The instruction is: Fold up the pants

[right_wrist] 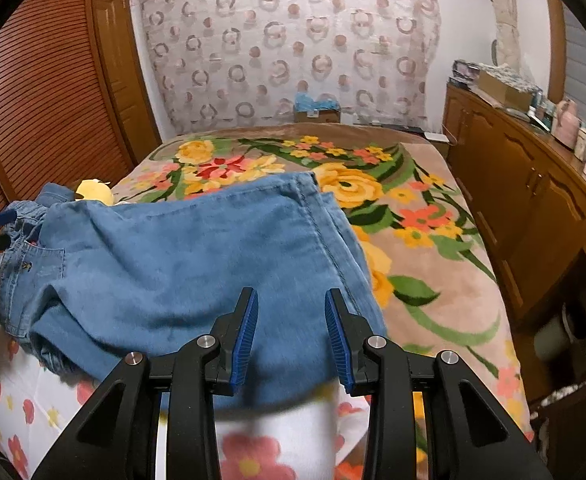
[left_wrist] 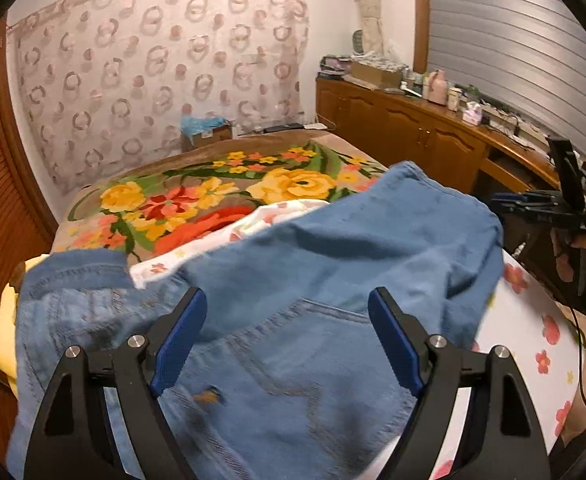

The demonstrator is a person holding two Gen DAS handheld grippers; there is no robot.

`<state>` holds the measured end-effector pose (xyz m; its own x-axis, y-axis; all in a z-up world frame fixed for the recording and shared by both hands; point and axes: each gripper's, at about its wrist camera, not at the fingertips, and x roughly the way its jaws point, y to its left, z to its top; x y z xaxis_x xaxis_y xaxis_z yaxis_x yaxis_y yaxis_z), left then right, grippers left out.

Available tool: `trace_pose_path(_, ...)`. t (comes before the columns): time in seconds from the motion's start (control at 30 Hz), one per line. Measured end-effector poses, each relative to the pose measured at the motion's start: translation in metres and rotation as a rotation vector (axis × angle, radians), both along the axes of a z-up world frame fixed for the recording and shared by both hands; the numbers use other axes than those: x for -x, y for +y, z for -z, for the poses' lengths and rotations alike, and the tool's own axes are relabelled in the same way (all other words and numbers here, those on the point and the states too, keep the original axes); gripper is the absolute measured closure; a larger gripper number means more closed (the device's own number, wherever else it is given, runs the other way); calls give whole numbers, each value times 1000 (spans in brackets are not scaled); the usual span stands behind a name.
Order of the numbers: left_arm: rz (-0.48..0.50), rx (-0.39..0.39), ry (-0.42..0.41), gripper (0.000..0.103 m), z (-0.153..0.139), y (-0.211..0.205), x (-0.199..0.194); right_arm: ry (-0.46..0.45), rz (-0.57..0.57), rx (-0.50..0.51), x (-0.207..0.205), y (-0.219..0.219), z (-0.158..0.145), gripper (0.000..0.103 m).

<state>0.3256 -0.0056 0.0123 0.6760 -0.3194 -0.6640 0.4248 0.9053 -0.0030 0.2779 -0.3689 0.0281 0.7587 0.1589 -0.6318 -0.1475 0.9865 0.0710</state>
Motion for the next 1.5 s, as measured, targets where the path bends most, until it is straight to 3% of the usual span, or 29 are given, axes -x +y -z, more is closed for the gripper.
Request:
trace_pose_path(0.13, 28, -7, 22, 20, 12, -19, 17, 18, 30, 2, 9, -7, 5, 60)
trace_pose_path(0.4, 56, -22, 49, 20, 28, -51, 45, 77, 59, -58, 3, -16, 17, 58)
trace_pose_path(0.6, 94, 25, 59, 21, 27, -76, 66, 99, 56, -116, -8, -23, 17, 58)
trace_pose_path(0.67, 104, 34, 62, 33, 29, -85, 69, 99, 52, -121, -10, -25, 17, 61)
trace_pose_path(0.73, 119, 18, 71, 47, 35, -97, 72, 93, 42, -120, -10, -26, 18, 85)
trace_pose_path(0.8, 137, 1, 83, 56, 41, -108, 71, 78, 27, -114, -7, -26, 17, 99)
trace_pose_path(1.0, 142, -83, 107, 60, 60, -135, 64, -14, 38, -90, 2, -34, 2, 102)
trace_pose_path(1.13, 120, -149, 68, 90, 61, -139, 65, -21, 41, -85, 2, -38, 2, 102)
trace_pose_path(1.2, 129, -161, 57, 93, 57, -137, 69, -21, 41, -73, 4, -34, 3, 102)
trace_pose_path(1.4, 110, -92, -37, 96, 10, -112, 93, -43, 52, -42, 10, -29, -7, 102)
trace_pose_path(1.5, 115, -93, -78, 97, -10, -106, 107, -72, 51, -50, 19, -31, -19, 102)
